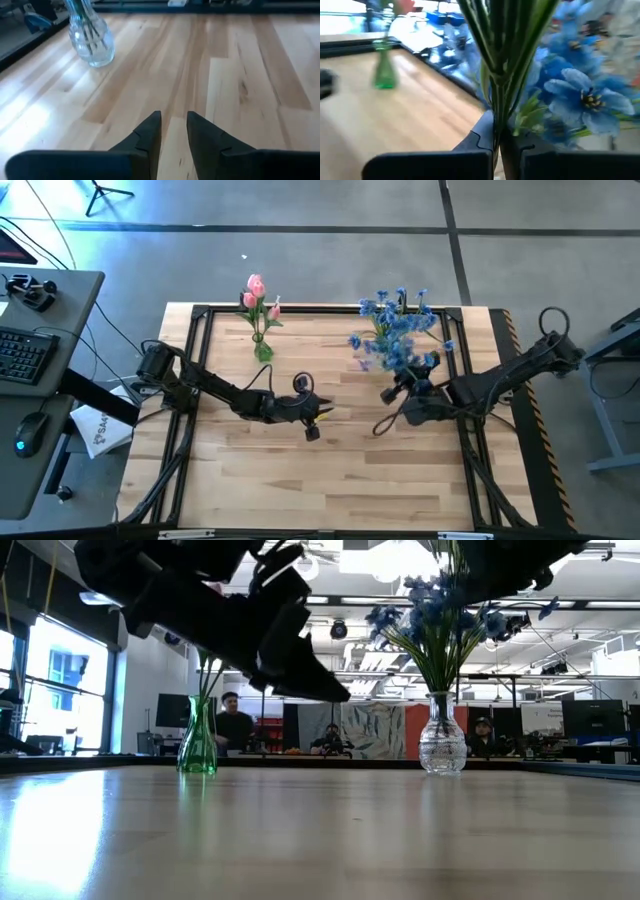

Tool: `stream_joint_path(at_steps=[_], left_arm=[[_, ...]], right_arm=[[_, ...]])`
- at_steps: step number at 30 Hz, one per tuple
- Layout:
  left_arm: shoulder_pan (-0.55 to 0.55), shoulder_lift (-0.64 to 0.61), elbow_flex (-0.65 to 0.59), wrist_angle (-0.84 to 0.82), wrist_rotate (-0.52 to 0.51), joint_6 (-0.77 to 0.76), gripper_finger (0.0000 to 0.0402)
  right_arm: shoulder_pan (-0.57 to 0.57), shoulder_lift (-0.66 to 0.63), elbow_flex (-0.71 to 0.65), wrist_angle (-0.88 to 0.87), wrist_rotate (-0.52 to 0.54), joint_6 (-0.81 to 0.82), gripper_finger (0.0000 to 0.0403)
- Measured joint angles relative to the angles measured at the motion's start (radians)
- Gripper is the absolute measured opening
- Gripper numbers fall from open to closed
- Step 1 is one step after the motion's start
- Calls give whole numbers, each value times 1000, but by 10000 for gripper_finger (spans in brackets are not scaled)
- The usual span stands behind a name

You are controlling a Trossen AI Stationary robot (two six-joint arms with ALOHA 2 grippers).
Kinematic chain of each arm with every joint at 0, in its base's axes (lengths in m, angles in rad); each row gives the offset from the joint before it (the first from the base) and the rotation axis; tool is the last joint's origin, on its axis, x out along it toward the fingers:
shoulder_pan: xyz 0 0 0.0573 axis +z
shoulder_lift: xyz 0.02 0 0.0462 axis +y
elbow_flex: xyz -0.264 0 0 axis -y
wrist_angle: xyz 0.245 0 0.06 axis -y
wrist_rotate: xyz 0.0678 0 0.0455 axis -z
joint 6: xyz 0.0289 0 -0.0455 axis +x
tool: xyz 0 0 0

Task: Sort flowers into vase by color
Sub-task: Put the blue flowers into the transparent vase

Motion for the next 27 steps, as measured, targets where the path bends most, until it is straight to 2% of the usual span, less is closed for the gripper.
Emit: stream_joint_path(at_steps=[5, 14, 21, 27], left_arm=[[1, -1, 1, 9, 0, 0, 83], [1, -1, 1, 8, 0, 1, 83], [1, -1, 1, 8, 0, 2, 83], [1, -1, 1, 8, 0, 2, 83]], right_arm=[[-54, -39, 0, -30, 85, -54, 1], [-131, -37, 0, -32, 118, -97, 0], [-135, -46, -1, 50, 86, -209, 0], [-135, -129, -1, 70, 35, -307, 0]])
